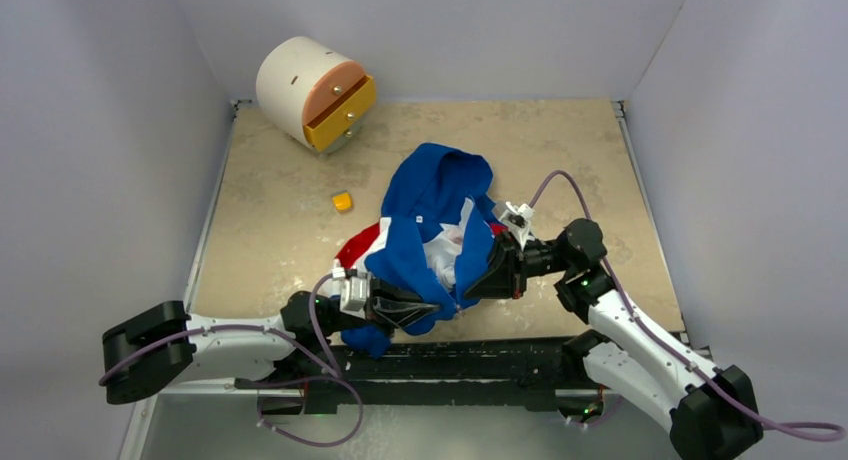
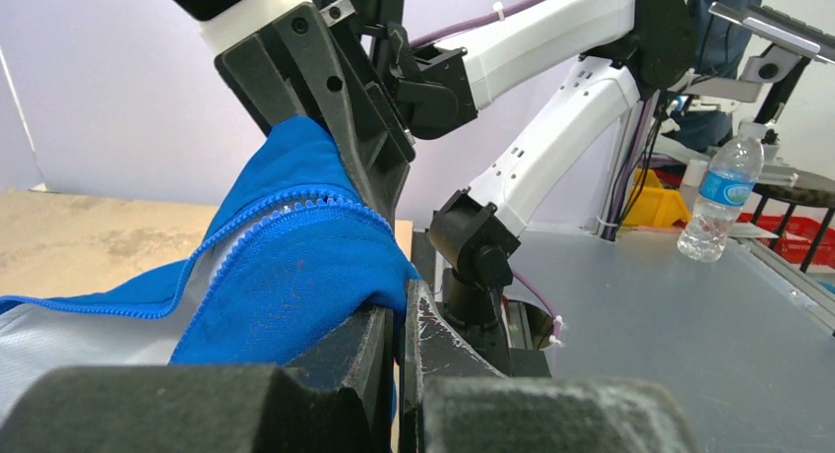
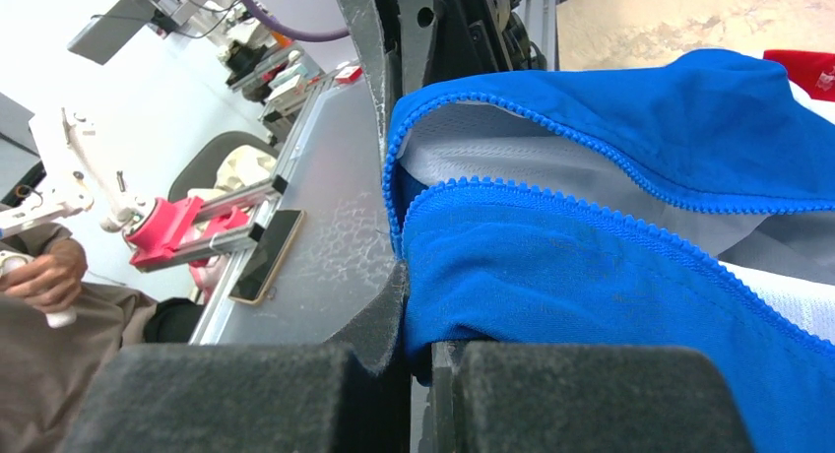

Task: Zip up the jacket
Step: Place the corner of the board, then insert the zipper into the jacket.

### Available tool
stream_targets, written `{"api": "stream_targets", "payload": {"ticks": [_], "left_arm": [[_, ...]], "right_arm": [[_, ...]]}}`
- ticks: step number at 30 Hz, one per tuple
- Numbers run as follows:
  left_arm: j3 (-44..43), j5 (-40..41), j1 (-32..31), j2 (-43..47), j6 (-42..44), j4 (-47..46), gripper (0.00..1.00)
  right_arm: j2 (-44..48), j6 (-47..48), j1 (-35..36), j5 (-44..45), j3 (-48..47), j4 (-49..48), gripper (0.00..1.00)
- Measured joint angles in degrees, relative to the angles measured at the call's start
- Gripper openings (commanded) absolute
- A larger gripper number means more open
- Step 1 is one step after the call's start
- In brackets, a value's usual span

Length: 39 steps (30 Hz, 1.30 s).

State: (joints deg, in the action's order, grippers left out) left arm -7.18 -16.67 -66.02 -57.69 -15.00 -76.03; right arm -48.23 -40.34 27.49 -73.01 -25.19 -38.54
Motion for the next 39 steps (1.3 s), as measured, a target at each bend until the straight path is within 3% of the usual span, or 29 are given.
{"api": "stream_targets", "payload": {"ticks": [18,39], "left_arm": [[-0.1,-1.1,0.0,2.7,2.1,1.1,0.00],[-0.2,-2.1,0.0,-0.7,2.1,1.6,0.00]], "right_arm": [[0.9,-1.4,0.0,0.0,0.0,0.5,0.00],[1.0,-5.7,0.0,0.0,0.0,-3.1,0.00]]}}
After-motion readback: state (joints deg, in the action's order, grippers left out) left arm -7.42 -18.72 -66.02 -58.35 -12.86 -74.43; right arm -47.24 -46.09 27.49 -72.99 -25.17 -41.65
